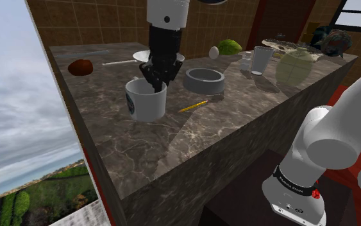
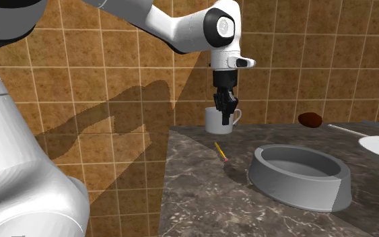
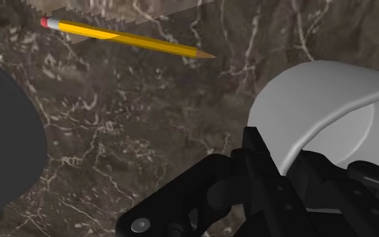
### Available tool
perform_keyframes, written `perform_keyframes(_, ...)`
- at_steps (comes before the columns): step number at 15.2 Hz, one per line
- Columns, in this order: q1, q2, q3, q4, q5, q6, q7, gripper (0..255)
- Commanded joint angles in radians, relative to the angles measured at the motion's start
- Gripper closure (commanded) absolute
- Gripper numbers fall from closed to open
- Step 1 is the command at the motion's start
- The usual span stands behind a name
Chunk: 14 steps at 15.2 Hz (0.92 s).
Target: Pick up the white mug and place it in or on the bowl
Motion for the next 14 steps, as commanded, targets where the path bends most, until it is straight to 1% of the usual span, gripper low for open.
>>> perform_keyframes(1, -0.001, 0.003, -0.001, 0.03, -0.002, -0.027, 0.002, 255)
perform_keyframes(14, -0.008, 0.039, -0.003, 0.24, -0.02, -0.203, 0.018, 255)
